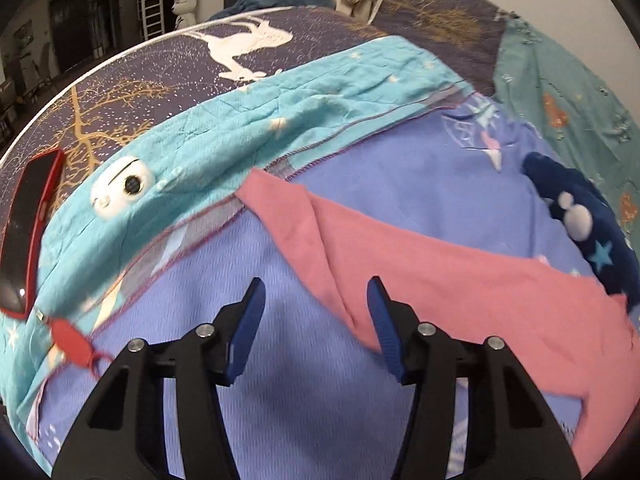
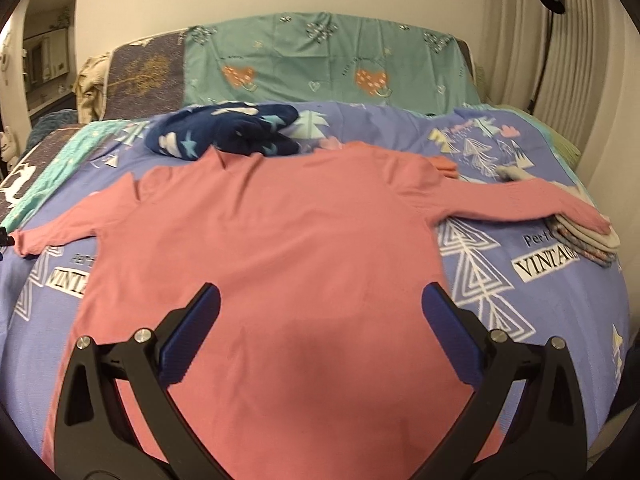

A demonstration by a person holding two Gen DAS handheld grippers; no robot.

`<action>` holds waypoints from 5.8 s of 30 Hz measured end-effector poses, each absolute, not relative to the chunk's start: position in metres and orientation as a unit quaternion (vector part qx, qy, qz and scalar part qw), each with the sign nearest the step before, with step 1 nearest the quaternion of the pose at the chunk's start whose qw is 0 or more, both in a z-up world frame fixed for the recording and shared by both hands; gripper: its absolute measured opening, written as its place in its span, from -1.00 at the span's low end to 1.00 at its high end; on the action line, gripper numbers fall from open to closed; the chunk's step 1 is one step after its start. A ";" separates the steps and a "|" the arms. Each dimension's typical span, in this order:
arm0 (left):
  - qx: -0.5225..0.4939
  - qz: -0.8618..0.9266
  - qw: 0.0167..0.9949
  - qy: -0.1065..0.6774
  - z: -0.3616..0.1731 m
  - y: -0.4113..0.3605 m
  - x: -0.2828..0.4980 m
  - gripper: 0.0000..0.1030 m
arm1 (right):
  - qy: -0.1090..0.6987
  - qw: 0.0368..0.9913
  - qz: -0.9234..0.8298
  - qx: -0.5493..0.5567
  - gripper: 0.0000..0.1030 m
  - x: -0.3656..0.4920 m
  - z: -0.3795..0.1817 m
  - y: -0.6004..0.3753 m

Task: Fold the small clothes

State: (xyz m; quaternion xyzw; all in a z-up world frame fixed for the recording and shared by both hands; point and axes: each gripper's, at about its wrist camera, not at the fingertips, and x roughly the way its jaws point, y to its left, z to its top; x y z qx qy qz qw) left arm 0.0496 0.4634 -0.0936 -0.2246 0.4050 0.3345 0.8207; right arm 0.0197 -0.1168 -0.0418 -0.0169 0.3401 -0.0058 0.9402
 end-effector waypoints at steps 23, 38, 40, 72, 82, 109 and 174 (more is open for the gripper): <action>-0.127 0.054 0.949 0.283 0.058 0.261 0.130 -0.90 | 0.344 0.938 -0.035 0.032 0.96 0.038 -0.049 -0.166; -0.035 -0.149 0.926 0.345 -0.016 0.046 0.141 0.18 | 0.356 0.932 -0.029 0.062 0.96 0.038 -0.047 -0.224; -0.013 -0.123 0.931 0.344 -0.025 0.066 0.126 0.27 | 0.364 0.928 0.012 0.075 0.83 0.047 -0.046 -0.223; -0.062 0.053 0.909 0.408 -0.099 0.223 0.112 0.44 | 0.372 0.908 0.166 0.096 -0.91 0.195 -0.011 -0.153; -0.035 0.050 0.912 0.406 -0.098 0.209 0.110 0.44 | 0.445 0.878 0.101 0.146 -0.89 0.212 -0.086 -0.213; -0.061 0.022 0.909 0.411 -0.104 0.189 0.170 -0.59 | 0.377 0.923 0.064 0.038 -0.94 0.212 -0.048 -0.179; 0.031 -0.106 0.904 0.413 -0.109 0.080 0.189 0.10 | 0.218 0.892 -0.055 0.392 -0.87 0.124 0.011 -0.479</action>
